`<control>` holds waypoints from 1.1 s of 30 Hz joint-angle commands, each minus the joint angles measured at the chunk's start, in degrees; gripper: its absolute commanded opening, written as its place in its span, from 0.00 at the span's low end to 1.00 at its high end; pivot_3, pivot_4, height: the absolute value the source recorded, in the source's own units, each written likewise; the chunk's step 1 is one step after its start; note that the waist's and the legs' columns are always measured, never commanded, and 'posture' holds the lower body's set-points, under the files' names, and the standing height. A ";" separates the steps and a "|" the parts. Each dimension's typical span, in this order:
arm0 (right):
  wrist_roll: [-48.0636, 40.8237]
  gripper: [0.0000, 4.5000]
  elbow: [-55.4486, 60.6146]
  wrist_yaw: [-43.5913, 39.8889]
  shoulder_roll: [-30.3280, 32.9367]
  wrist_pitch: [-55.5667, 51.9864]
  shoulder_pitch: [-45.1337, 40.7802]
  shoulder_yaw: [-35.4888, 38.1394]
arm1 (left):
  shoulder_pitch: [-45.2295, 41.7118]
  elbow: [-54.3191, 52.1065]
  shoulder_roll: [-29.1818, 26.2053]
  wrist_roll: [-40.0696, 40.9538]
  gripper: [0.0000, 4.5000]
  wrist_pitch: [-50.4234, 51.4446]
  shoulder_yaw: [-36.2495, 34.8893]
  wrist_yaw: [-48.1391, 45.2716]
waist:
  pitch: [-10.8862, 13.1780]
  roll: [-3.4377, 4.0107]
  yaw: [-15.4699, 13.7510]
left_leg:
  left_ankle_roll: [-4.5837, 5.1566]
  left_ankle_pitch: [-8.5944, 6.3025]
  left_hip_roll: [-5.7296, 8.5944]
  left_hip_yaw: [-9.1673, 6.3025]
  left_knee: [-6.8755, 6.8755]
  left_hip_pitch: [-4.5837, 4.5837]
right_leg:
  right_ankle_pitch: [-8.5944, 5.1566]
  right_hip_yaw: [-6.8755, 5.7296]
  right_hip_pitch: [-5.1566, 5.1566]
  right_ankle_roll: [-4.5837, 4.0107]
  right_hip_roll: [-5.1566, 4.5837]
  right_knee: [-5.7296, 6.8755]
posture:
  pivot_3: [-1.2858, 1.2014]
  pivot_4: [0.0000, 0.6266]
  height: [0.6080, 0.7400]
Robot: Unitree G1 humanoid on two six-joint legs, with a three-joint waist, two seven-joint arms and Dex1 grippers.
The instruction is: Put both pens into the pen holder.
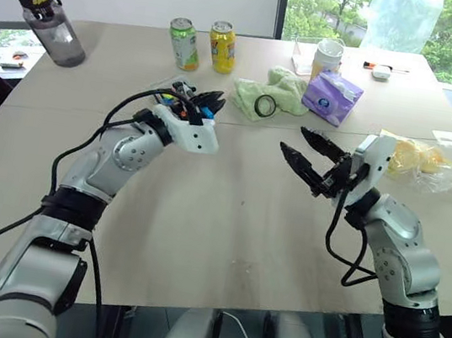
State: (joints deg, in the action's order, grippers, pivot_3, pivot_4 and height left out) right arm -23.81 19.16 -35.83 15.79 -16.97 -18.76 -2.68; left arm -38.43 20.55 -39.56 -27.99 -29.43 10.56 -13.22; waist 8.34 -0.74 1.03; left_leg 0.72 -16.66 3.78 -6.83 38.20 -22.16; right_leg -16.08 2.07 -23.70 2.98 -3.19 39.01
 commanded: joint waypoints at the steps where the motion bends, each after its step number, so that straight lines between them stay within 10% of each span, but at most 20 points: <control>1: 1.11 0.59 0.70 0.69 -0.43 2.37 -0.90 -0.37 | -1.62 0.75 0.50 0.78 0.00 -1.03 -1.38 1.71 | 0.00 0.00 0.02 | 0.00 0.00 0.00 0.00 0.00 0.00 | 0.00 0.01 0.00 0.00 0.00 0.00 | 0.52 0.24 1.00; 33: 1.50 0.59 0.98 0.96 -0.15 2.16 -1.22 -0.73 | -16.09 31.28 5.11 2.40 0.00 -2.47 0.28 5.89 | -0.01 -0.01 1.34 | 0.00 0.01 0.05 -0.08 0.11 -0.02 | 0.00 -0.10 -0.01 0.00 0.01 0.18 | 0.52 0.24 1.00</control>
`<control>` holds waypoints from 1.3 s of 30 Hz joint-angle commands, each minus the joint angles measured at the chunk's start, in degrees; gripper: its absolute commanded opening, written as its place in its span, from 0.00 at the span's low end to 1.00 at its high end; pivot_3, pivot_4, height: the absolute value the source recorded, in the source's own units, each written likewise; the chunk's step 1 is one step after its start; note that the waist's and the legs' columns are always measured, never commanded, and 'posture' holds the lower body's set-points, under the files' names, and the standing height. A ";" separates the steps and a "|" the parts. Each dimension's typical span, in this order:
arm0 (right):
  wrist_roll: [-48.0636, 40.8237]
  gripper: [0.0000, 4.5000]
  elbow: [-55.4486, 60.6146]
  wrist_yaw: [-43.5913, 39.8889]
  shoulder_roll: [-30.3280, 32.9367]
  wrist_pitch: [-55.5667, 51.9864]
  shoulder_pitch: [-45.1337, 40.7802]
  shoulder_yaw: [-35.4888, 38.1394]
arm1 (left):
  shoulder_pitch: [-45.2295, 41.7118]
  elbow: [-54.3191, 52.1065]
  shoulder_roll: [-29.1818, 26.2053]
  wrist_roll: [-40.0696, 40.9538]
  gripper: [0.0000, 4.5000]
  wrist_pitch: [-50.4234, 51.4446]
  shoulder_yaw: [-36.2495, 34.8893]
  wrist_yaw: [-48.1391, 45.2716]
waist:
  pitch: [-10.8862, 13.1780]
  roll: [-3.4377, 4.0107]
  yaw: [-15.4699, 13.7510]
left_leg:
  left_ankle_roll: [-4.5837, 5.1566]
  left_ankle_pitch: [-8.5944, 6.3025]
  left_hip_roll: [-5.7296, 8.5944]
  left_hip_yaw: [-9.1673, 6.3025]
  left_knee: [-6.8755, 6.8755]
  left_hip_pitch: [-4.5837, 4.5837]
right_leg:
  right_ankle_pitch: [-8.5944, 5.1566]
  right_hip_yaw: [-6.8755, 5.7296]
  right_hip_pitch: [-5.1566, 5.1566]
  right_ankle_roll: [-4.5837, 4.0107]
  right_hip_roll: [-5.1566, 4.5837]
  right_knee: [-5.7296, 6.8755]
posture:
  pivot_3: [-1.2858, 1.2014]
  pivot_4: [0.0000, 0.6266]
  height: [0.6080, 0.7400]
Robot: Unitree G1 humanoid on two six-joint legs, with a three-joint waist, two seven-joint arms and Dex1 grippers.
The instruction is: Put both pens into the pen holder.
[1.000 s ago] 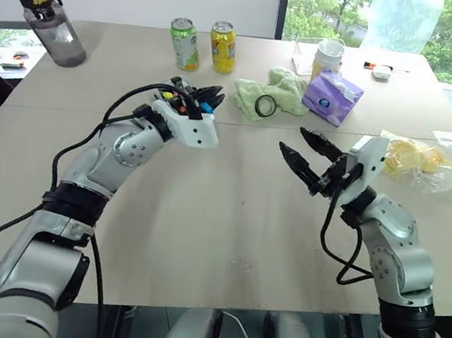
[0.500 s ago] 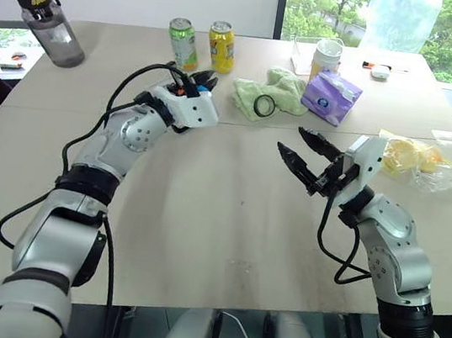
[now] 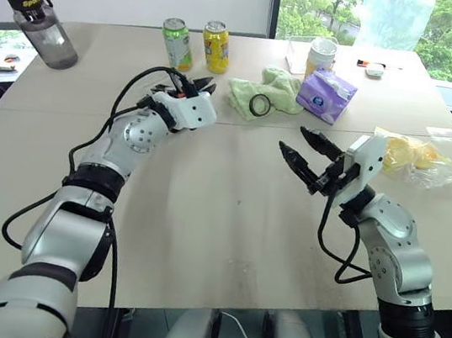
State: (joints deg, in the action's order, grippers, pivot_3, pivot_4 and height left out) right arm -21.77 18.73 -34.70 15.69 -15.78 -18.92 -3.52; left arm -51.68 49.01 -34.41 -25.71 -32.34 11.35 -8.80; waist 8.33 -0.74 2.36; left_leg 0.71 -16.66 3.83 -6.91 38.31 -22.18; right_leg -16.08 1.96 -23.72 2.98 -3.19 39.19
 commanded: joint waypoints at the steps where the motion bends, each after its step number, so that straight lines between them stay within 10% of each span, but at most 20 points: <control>1: -0.53 0.59 1.37 -0.20 -0.04 0.97 -1.09 0.10 | -3.64 4.35 0.16 0.22 0.00 0.64 -0.49 1.65 | 0.00 0.00 0.01 | 0.00 0.00 0.00 0.01 0.00 0.00 | 0.00 0.00 0.00 0.00 0.02 0.00 | 0.52 0.24 1.00; 7: -0.39 0.59 1.67 -0.03 0.12 1.06 -0.90 0.37 | -7.49 12.63 0.98 0.32 0.00 2.17 -0.45 3.34 | 0.00 0.00 0.08 | 0.00 0.00 0.03 0.00 0.02 0.00 | 0.00 -0.03 -0.02 0.00 0.03 0.08 | 0.52 0.24 1.00; 17: -0.25 0.61 2.21 0.56 -0.08 1.17 -0.46 0.28 | -9.88 16.12 0.60 -0.80 0.99 2.70 0.54 6.72 | -0.01 -0.01 0.06 | 0.00 0.00 0.05 0.01 0.07 0.00 | 0.00 -0.03 -0.07 0.00 0.01 0.26 | 0.52 0.24 1.00; 22: -0.08 0.61 2.36 0.63 -0.22 1.19 -0.13 -0.01 | -9.19 14.18 0.35 0.72 1.00 0.55 -0.64 5.71 | 0.00 -0.01 0.10 | 0.00 0.00 0.04 0.01 0.07 0.00 | 0.00 -0.03 -0.08 0.00 0.00 0.27 | 0.52 0.24 1.00; 27: 0.75 0.61 1.90 -1.09 1.87 1.53 1.80 0.10 | -2.22 4.06 5.00 19.08 1.00 -2.80 -6.43 -15.77 | -0.02 0.01 -0.07 | 0.00 0.00 0.04 0.01 0.07 0.00 | 0.00 -0.04 -0.08 0.00 -0.14 0.27 | 0.52 0.24 1.00; 32: 1.25 0.61 -0.65 -5.34 6.81 3.54 8.50 1.33 | 17.17 -30.22 5.27 41.82 1.00 22.28 -9.86 -31.68 | -0.02 0.01 0.84 | 0.01 0.00 0.00 0.02 0.09 -0.04 | 0.00 0.04 -0.07 0.00 -0.15 0.25 | 0.52 0.24 1.00; 39: 1.19 0.61 -6.70 -11.69 14.44 6.00 15.99 4.79 | 51.67 -67.74 -2.87 55.86 1.00 52.37 -17.11 -28.11 | -0.07 0.11 1.59 | 0.03 -0.03 -0.07 0.03 -0.09 0.42 | -0.01 0.77 0.06 -0.01 0.03 0.36 | 0.52 0.24 1.00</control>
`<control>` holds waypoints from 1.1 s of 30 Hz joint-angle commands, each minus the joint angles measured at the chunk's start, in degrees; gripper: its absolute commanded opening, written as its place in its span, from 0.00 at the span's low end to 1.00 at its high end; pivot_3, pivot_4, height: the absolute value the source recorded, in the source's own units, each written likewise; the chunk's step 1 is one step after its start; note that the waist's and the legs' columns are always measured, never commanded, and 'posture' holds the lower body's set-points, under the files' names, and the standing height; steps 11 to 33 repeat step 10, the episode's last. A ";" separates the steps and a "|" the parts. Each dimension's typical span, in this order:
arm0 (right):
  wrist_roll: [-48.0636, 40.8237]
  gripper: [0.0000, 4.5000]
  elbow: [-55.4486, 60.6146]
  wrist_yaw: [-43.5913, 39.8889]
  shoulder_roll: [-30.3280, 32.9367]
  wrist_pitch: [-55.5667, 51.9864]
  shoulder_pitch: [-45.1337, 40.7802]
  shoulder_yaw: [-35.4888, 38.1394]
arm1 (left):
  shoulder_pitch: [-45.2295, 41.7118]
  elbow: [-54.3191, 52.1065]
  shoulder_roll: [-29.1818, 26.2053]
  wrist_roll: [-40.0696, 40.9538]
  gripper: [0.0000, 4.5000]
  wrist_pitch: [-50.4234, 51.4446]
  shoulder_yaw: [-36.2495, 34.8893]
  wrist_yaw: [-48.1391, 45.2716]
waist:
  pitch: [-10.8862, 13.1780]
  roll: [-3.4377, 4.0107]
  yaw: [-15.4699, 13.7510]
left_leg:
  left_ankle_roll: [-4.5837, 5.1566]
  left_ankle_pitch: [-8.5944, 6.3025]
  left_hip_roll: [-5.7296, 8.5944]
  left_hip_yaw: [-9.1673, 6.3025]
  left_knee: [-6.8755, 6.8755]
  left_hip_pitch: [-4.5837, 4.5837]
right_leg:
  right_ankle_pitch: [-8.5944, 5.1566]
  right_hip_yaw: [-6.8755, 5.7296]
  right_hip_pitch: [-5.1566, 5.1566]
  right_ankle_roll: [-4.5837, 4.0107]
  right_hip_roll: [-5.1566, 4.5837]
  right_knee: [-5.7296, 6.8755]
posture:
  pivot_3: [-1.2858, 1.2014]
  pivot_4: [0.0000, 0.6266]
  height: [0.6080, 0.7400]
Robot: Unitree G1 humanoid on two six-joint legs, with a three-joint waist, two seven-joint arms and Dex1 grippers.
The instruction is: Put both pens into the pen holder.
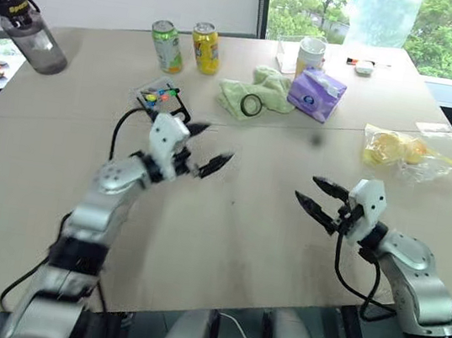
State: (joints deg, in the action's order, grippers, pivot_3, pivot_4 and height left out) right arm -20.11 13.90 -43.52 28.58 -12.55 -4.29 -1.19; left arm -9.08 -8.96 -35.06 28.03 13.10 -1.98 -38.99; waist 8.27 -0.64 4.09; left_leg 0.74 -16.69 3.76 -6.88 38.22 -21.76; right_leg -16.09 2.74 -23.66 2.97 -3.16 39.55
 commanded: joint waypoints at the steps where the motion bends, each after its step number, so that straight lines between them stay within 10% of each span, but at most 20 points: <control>1: -0.63 0.61 -3.10 -3.63 2.10 3.47 1.75 2.84 | 12.87 -11.93 -2.78 0.72 1.00 7.06 -4.31 2.82 | 0.02 0.03 -0.66 | 0.02 -0.01 0.00 0.02 0.01 0.05 | 0.00 0.04 0.02 0.00 0.03 -0.01 | 0.52 0.24 1.00; 7: -0.41 0.61 -9.37 -8.30 3.54 6.66 1.76 3.12 | 24.16 -15.42 -1.26 -3.20 1.00 6.34 -6.29 5.67 | 0.08 0.11 -3.21 | 0.23 -0.14 0.01 -0.05 0.12 0.53 | 0.02 -0.17 0.59 -0.06 0.01 0.08 | 0.52 0.24 1.00; 33: -0.08 0.61 -11.35 -9.07 3.09 7.70 1.07 2.57 | 24.10 -15.27 -0.98 -4.90 1.00 5.40 -6.79 5.92 | 0.09 0.12 -3.61 | 0.25 -0.15 0.00 -0.18 0.02 0.99 | 0.02 -0.32 1.21 -0.06 0.02 -0.29 | 0.52 0.24 1.00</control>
